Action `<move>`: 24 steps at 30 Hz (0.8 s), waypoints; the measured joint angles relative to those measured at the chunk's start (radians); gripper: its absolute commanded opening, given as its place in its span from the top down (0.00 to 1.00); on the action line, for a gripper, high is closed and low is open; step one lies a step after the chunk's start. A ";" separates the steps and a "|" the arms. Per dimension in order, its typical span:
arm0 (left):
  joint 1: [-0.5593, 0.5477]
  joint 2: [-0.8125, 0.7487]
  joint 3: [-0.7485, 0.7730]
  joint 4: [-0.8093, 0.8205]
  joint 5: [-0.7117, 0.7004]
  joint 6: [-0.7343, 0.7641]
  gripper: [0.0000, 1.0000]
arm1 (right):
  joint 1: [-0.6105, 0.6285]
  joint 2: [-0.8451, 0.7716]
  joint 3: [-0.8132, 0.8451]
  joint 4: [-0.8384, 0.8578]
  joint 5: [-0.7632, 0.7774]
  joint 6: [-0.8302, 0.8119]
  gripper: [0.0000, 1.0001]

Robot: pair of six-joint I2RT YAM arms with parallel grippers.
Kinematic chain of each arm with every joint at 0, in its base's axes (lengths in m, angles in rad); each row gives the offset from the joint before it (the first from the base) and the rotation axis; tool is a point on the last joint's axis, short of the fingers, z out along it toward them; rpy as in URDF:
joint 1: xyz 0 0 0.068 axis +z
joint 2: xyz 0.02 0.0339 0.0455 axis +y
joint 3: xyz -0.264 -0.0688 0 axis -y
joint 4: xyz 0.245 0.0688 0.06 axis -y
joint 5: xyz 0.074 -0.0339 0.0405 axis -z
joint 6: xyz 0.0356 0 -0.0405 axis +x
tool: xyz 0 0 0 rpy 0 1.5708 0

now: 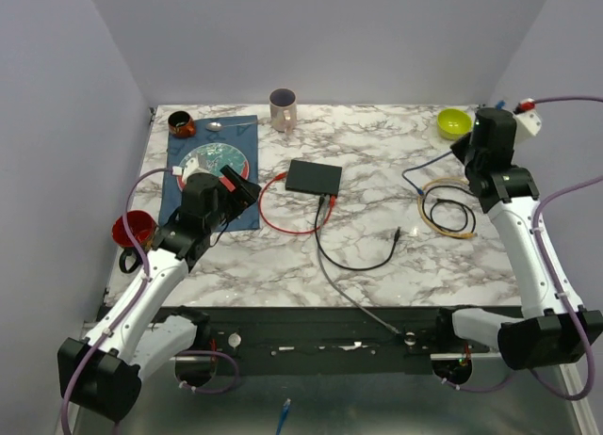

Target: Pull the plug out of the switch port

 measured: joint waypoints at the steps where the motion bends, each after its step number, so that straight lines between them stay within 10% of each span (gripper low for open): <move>1: 0.000 0.008 0.000 -0.013 -0.006 -0.004 0.11 | -0.058 0.010 -0.013 -0.011 0.005 0.023 0.94; 5: 0.001 0.045 0.000 -0.062 -0.014 -0.019 0.10 | -0.217 0.056 -0.072 -0.047 0.011 0.082 0.22; 8: 0.001 0.052 0.000 -0.080 -0.015 -0.023 0.01 | -0.288 0.130 -0.093 -0.056 -0.023 0.081 0.00; 15: 0.001 0.072 0.000 -0.098 -0.014 -0.021 0.01 | -0.314 0.190 -0.160 -0.003 -0.215 0.074 0.00; 24: 0.001 0.166 0.001 -0.043 0.041 -0.018 0.01 | -0.032 0.185 -0.151 0.161 -0.375 0.026 0.07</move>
